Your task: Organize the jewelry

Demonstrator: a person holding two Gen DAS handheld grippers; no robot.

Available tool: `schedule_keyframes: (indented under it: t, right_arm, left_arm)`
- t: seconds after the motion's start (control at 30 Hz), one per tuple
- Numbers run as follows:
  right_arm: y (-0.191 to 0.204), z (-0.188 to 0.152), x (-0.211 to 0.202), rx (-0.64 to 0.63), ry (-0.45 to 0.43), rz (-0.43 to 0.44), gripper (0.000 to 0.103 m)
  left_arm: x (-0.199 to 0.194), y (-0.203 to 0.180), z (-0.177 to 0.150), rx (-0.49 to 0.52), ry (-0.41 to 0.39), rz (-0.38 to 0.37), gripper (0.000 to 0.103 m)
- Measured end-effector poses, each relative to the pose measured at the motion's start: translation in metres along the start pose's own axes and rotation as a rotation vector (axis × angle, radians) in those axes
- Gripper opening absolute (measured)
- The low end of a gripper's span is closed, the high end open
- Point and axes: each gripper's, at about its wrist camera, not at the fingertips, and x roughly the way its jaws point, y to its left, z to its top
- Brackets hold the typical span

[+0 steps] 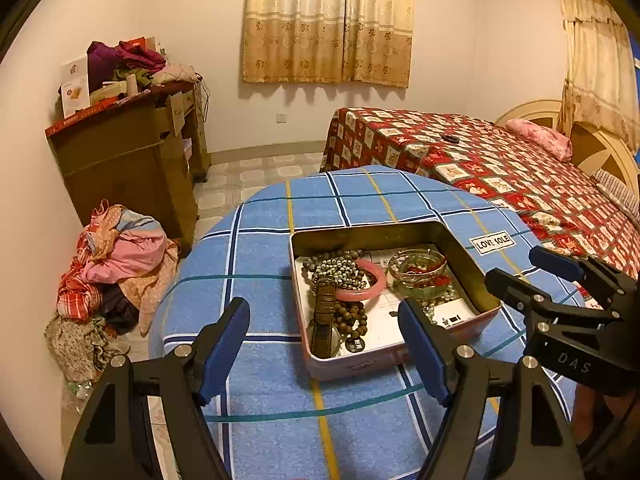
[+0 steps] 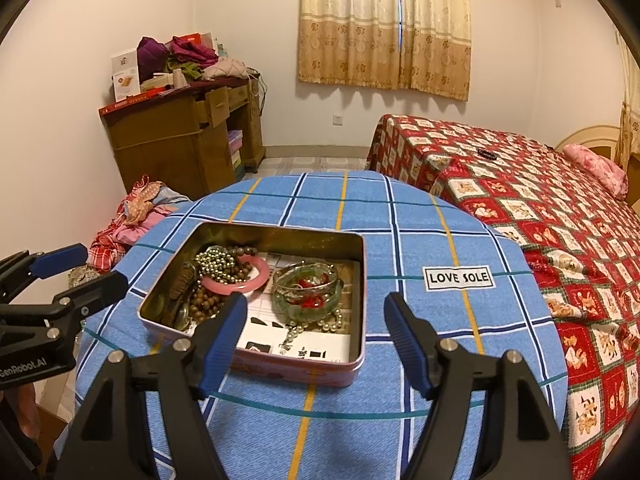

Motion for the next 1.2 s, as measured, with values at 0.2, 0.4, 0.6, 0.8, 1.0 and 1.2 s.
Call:
schedule_keyframes:
  t: [0.2,0.4,0.6,0.8,1.0,1.2]
  right_arm:
    - [0.0010,0.0006,-0.0003,-0.005,0.001,-0.001,0.076]
    - [0.0006,0.0001,0.0002,-0.008,-0.001,-0.001,0.076]
    - [0.0020,0.0006,0.0011,-0.010,-0.001,-0.004,0.076]
    - [0.0020,-0.0001,0.0010,-0.011,-0.001,-0.004,0.076]
    - [0.0021,0.0001,0.0015,-0.009,0.000,-0.005,0.076]
    - [0.0022,-0.0021,0.0025,-0.009,0.001,-0.002,0.080]
  left_arm:
    - [0.0024,-0.0009,-0.0001,0.008,0.003,0.024,0.077]
    - [0.0015,-0.0020,0.0000,0.014,-0.001,0.028,0.077]
    - [0.0005,-0.0008,0.0013,-0.002,0.001,-0.002,0.077]
    - [-0.0004,0.0009,0.0031,-0.010,-0.011,0.007,0.077]
    - [-0.0011,0.0024,0.0039,-0.009,-0.023,0.022,0.083]
    - [0.0006,0.0035,0.0008,-0.003,-0.019,0.015,0.084]
